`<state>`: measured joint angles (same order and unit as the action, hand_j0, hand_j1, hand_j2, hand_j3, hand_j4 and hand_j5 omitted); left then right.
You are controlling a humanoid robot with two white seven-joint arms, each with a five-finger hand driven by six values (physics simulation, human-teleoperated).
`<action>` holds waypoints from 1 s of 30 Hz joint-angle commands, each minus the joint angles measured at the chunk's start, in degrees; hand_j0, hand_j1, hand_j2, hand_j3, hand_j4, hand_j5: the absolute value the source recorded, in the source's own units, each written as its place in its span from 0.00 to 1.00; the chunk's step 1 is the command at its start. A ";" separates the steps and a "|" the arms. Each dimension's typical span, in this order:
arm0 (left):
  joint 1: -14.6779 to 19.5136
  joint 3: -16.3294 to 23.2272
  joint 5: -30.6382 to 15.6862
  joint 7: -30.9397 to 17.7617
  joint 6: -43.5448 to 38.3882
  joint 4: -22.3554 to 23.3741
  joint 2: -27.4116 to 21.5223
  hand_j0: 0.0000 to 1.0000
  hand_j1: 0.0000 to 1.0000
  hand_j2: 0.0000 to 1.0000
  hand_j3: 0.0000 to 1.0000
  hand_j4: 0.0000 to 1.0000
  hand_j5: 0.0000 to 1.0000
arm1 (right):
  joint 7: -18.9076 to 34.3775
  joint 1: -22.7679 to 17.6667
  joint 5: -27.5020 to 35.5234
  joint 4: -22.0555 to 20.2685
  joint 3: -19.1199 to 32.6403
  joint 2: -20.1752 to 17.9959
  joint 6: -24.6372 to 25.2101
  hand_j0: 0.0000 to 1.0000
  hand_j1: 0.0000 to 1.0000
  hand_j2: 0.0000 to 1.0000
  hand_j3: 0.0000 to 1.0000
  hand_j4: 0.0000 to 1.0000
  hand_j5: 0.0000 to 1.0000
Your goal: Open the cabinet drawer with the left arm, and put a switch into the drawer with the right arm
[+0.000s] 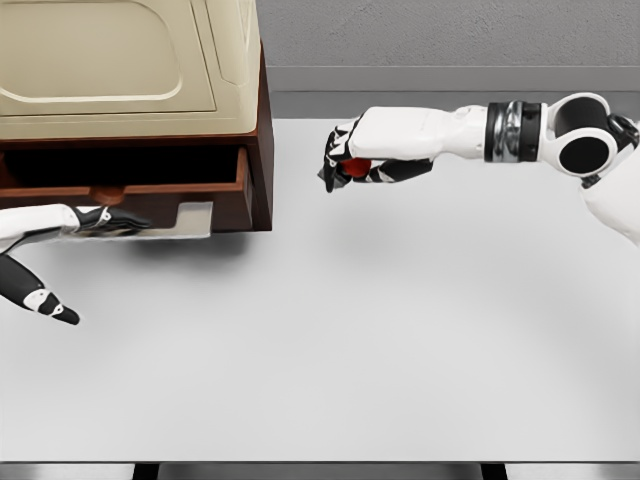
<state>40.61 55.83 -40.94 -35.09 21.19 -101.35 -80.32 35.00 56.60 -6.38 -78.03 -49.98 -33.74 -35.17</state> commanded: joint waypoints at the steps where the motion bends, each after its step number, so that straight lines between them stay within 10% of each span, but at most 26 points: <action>1: 0.00 -0.64 1.56 0.09 0.87 0.28 -0.27 1.00 1.00 1.00 1.00 1.00 1.00 | 0.00 0.00 0.41 -0.11 0.15 -0.01 0.17 0.52 0.52 0.52 0.52 0.52 0.52; 16: 1.14 -5.20 -3.10 0.09 13.81 0.19 -2.56 1.00 1.00 1.00 1.00 1.00 1.00 | 0.00 0.26 0.41 -0.37 0.14 0.17 0.17 0.52 0.52 0.52 0.52 0.52 0.52; 30: 7.38 -5.82 -3.98 0.09 13.81 0.28 10.80 1.00 1.00 1.00 1.00 1.00 1.00 | 0.00 3.60 4.71 -0.72 -0.38 2.80 0.17 0.51 0.51 0.51 0.51 0.51 0.51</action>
<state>47.90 50.12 -44.45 -35.02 35.13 -101.13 -70.89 35.02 60.38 -2.63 -78.73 -50.36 -31.55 -35.17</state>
